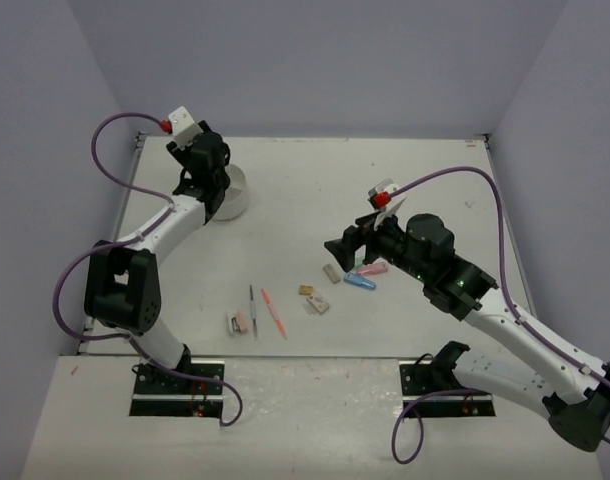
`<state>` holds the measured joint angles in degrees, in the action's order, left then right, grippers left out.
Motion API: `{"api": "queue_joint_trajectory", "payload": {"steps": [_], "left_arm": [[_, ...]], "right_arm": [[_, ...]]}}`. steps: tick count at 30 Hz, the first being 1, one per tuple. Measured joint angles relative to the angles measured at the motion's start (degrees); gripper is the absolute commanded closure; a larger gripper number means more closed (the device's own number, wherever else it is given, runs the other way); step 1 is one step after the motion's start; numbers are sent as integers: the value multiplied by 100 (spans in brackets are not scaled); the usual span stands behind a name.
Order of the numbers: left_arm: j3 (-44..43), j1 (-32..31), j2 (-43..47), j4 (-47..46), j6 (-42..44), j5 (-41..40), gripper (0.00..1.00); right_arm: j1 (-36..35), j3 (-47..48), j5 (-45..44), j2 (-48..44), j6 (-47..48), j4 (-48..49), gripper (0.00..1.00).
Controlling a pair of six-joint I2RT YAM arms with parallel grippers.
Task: Sort the stationery into containers
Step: Place the pen in the storage box, then pick up the pen from the center of the board.
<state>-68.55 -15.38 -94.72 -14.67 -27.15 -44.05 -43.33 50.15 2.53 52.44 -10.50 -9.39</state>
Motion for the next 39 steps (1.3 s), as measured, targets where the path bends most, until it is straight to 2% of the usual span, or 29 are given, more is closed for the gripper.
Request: {"api": "queue_joint_trajectory", "payload": {"steps": [3, 7, 10, 13, 16, 20, 21, 26, 30, 34, 39], "left_arm": [[-24, 3, 6, 224, -119, 263, 1], [-418, 4, 261, 1345, -405, 786, 0], [-893, 6, 848, 2226, -643, 1367, 0], [-993, 4, 2135, 2773, -824, 1930, 0], [-793, 6, 3650, 2942, -942, 2163, 0], [-156, 27, 5155, 3222, -932, 2201, 0], [2, 29, 5350, 3395, -898, 2208, 0], [582, 35, 5244, 4262, -529, 2546, 0], [1014, 35, 5131, 4814, -210, 2587, 0], [1367, 35, 5370, 4995, -14, 2578, 0], [1709, 35, 5567, 4958, 90, 2563, 0]], "right_arm": [[0, 0, 4, 78, 0, 15, 1], [0, 37, 0, 484, -84, 44, 1], [-1, 260, 17, 1120, -261, -51, 1], [-73, 758, -26, 1956, -645, -335, 3], [-349, 1238, -246, 2617, -1079, -595, 9], [-1080, 2190, -915, 3618, -1626, -1284, 32], [-1278, 2391, -1013, 3877, -1736, -1387, 34], [-2011, 2671, -1284, 4784, -2147, -2001, 41], [-2252, 2768, -1354, 5191, -2327, -2410, 47], [-2327, 2998, -1344, 5598, -2413, -2554, 50], [-2357, 3135, -1261, 5954, -2473, -2596, 59]]}}
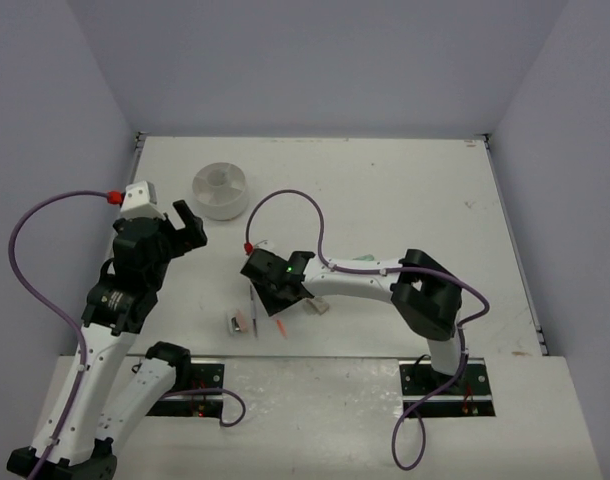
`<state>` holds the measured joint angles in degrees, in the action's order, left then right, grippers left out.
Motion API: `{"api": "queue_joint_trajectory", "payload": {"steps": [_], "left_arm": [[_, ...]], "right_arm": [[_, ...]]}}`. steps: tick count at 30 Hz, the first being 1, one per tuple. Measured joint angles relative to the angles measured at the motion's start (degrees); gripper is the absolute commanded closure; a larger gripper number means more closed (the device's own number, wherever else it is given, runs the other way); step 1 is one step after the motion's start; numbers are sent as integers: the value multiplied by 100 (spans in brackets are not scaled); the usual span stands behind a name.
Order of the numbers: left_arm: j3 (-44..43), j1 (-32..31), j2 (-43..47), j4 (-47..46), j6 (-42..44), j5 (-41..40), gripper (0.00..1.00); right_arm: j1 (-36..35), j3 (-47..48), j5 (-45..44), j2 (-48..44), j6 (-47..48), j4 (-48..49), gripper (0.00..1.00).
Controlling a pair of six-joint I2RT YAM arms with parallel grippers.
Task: Sort the stationery into containers
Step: Pick up the pen from the center of the board.
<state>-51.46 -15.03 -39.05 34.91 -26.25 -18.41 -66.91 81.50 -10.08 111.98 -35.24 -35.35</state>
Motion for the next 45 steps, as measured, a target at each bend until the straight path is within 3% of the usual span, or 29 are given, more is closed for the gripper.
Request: {"api": "queue_joint_trajectory", "payload": {"steps": [16, 19, 23, 28, 33, 37, 42, 45], "left_arm": [[262, 0, -164, -88, 99, 235, 0], [264, 0, -155, -98, 100, 259, 0], [262, 0, -142, -100, 102, 295, 0], [263, 0, -145, -98, 140, 308, 0], [259, 2, -268, -89, 138, 362, 0], [167, 2, -573, -21, 7, 438, 4], [169, -137, -750, -95, -737, 827, 5], [331, -1040, -812, -407, -1339, 662, 7]], "right_arm": [[-109, 181, 210, 523, -85, 28, 73], [-114, 207, 155, 571, -97, 87, 79], [-130, 207, -30, 578, -162, 52, 98], [-149, 24, -406, 423, -324, 7, 100], [-147, -765, -785, -718, -365, -179, 100], [13, -1316, -1228, -2495, -383, -141, 100], [1276, -1995, -1711, -4693, -283, 16, 100], [1857, -2331, -1947, -5334, -181, 35, 100]]}}
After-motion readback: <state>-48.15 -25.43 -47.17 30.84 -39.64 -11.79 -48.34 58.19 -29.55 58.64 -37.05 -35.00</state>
